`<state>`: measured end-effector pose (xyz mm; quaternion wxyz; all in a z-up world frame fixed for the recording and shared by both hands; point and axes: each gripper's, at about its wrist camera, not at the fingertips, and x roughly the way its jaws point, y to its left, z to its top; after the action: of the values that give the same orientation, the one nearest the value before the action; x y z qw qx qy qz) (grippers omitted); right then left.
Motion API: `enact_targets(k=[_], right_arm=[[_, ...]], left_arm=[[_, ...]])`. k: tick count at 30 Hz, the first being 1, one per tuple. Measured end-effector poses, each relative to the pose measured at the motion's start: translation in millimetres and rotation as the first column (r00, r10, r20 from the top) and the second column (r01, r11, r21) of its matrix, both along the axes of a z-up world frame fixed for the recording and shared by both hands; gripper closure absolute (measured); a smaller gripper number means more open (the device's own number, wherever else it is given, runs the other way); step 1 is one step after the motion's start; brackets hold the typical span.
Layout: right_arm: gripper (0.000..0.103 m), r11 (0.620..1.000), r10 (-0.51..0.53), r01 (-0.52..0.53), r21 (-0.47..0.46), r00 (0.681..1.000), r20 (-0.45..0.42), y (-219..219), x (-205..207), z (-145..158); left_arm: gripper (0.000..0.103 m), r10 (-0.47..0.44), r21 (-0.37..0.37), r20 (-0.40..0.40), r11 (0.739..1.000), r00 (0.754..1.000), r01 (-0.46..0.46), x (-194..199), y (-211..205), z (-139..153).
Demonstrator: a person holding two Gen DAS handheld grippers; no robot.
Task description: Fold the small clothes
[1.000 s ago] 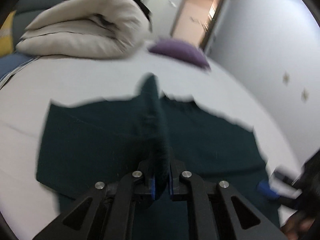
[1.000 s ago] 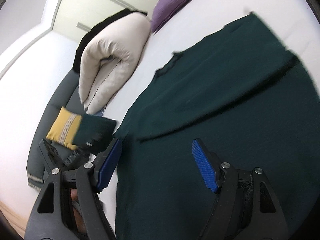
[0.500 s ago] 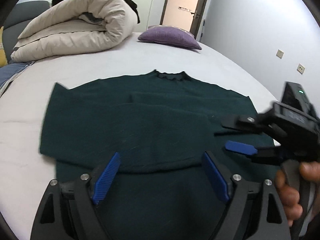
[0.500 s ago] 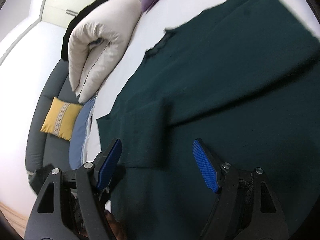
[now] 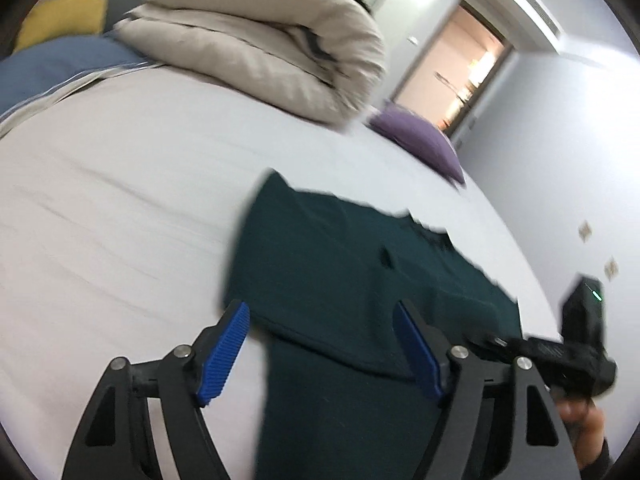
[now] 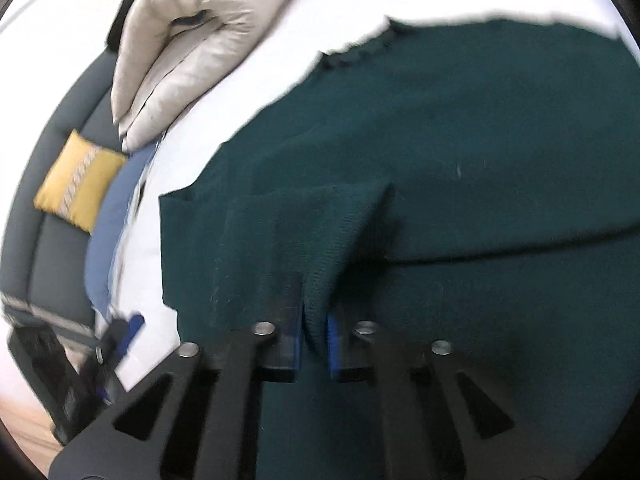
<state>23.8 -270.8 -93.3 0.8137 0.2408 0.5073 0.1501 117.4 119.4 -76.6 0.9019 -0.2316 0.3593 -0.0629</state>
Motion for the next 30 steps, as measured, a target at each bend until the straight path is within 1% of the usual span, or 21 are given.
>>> enact_targets(k=[3,6,7,9,11,14,15,18,21,22,23,24,25,27,28,29,30], right_arm=[[0.096,0.997,0.058,-0.051,-0.065,0.993,0.103,2.6,-0.6,41.7],[0.096,0.99,0.082,-0.058,-0.132,0.98,0.18,-7.7,5.7,77.0],[0.096,0.989,0.079,-0.052,-0.142,0.979,0.19,-15.9,10.8,83.1],[0.096,0.986,0.055,-0.023,-0.165,0.98,0.193,-35.9,21.5,86.0],[0.096,0.983,0.032,0.001,-0.185,0.984,0.176,-56.9,30.4,79.4],[0.096,0.984,-0.023,0.042,-0.175,0.994,0.108,-89.9,44.4,48.9],[0.096,0.987,-0.035,0.049,-0.156,0.996,0.087,-98.2,47.2,36.9],[0.096,0.993,-0.055,0.062,-0.105,0.997,0.06,-108.1,47.6,11.4],[0.095,0.996,-0.047,0.05,-0.072,0.998,0.045,-108.2,49.5,-6.6],[0.094,0.996,-0.043,0.046,-0.074,0.998,0.043,-108.4,50.8,-9.4],[0.093,0.996,-0.04,0.043,-0.071,0.998,0.043,-108.3,55.2,-16.4],[0.093,0.997,-0.04,0.042,-0.063,0.998,0.043,-110.4,55.0,-17.9],[0.093,0.997,-0.042,0.045,-0.058,0.998,0.045,-112.7,52.4,-20.0],[0.093,0.998,-0.044,0.046,-0.047,0.998,0.047,-119.9,44.7,-27.9],[0.093,0.998,-0.044,0.046,-0.043,0.998,0.047,-120.2,45.8,-31.6],[0.093,0.998,-0.042,0.044,-0.046,0.998,0.046,-118.3,46.2,-35.2],[0.093,0.997,-0.044,0.047,-0.06,0.998,0.044,-114.0,48.0,-35.3]], left_arm=[[0.027,0.041,-0.028,0.0,0.999,0.999,-0.041,9.6,20.6,4.9],[0.027,0.046,-0.024,0.001,0.999,0.999,-0.046,25.1,27.0,9.3],[0.027,0.045,-0.021,-0.006,0.999,0.999,-0.045,31.4,28.1,9.1],[0.027,0.042,-0.021,-0.026,0.999,0.999,-0.043,46.1,28.3,4.7],[0.027,0.038,-0.004,-0.063,0.999,0.997,-0.038,63.0,26.0,-3.0],[0.027,0.016,0.021,-0.132,1.0,0.991,-0.013,90.0,14.4,-19.8],[0.027,0.012,0.035,-0.147,0.999,0.989,-0.007,96.4,10.1,-24.4],[0.027,0.001,0.088,-0.191,0.996,0.982,0.017,118.7,-2.7,-38.1],[0.027,-0.002,0.115,-0.201,0.993,0.98,0.025,139.1,-9.6,-42.1],[0.027,0.001,0.127,-0.206,0.992,0.979,0.026,146.4,-11.2,-43.3],[0.03,0.005,0.14,-0.213,0.99,0.977,0.025,154.9,-12.5,-45.0],[0.036,0.007,0.15,-0.221,0.988,0.975,0.027,160.9,-13.3,-46.4],[0.039,0.008,0.164,-0.227,0.986,0.974,0.03,166.8,-15.1,-47.9],[0.054,0.012,0.189,-0.231,0.981,0.973,0.033,174.6,-18.3,-50.7],[0.06,0.014,0.198,-0.229,0.98,0.973,0.033,177.2,-19.2,-50.8],[0.078,0.016,0.21,-0.226,0.977,0.974,0.032,178.7,-20.2,-51.1],[0.086,0.016,0.21,-0.227,0.977,0.974,0.033,180.6,-20.1,-52.0]])
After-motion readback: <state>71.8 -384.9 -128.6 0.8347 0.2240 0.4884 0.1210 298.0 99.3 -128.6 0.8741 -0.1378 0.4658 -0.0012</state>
